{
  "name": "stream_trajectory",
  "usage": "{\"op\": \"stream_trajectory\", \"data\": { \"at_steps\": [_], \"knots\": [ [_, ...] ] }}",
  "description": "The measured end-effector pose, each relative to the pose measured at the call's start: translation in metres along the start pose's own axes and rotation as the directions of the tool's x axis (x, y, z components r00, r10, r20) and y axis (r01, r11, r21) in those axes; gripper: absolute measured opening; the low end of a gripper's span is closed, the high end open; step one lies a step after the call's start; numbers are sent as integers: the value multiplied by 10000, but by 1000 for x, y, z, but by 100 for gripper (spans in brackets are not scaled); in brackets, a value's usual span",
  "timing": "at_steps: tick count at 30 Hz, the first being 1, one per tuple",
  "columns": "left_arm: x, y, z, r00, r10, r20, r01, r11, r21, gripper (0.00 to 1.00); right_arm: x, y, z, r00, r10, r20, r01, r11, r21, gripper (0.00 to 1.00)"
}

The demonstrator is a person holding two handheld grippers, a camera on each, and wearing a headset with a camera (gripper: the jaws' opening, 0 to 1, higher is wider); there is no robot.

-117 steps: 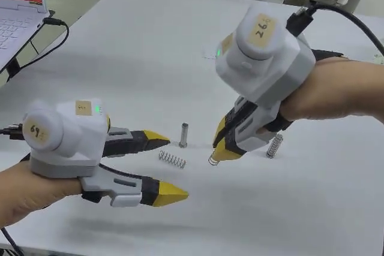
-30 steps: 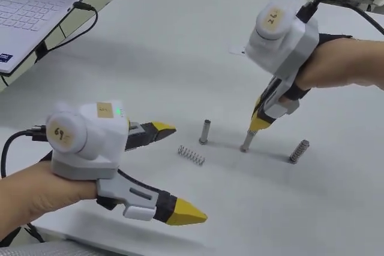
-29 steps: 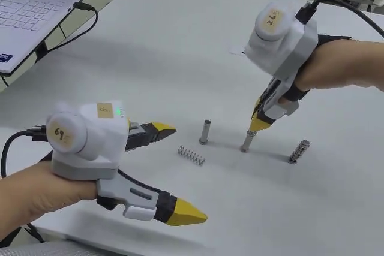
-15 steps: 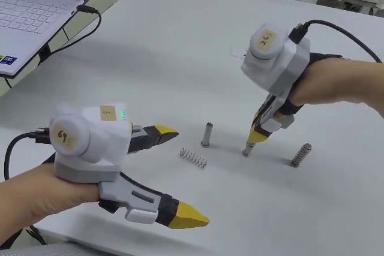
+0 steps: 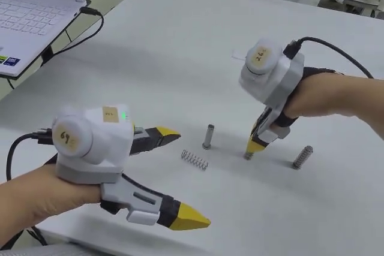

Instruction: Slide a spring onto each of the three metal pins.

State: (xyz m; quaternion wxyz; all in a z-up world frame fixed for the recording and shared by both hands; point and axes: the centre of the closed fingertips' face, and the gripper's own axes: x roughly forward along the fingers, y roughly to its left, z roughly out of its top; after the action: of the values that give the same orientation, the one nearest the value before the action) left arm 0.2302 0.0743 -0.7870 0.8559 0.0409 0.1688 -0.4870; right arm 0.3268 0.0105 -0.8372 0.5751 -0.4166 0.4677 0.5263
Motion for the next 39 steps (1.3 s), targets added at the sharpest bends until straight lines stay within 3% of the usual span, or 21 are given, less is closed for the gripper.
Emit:
{"op": "stream_trajectory", "data": {
  "at_steps": [13, 21, 31, 39],
  "knots": [
    [0, 0, -1, 10000, -2, -14, 2, 10000, -27, 92, 1, 6, -3, 9999, 103, -18, -103, 9999, -35, 10],
    [0, -1, -1, 10000, -14, -26, 14, 10000, -32, 92, 2, 9, -2, 9998, 216, 42, -216, 9997, -92, 16],
    [0, -2, 0, 10000, -21, -23, 21, 10000, -31, 92, -3, 7, 5, 9995, 31, 312, -23, 9997, -243, 23],
    [1, -2, 0, 10000, -16, -21, 16, 10000, -28, 92, -8, 11, 22, 9975, -42, 703, 77, 9988, -493, 24]
  ]
}}
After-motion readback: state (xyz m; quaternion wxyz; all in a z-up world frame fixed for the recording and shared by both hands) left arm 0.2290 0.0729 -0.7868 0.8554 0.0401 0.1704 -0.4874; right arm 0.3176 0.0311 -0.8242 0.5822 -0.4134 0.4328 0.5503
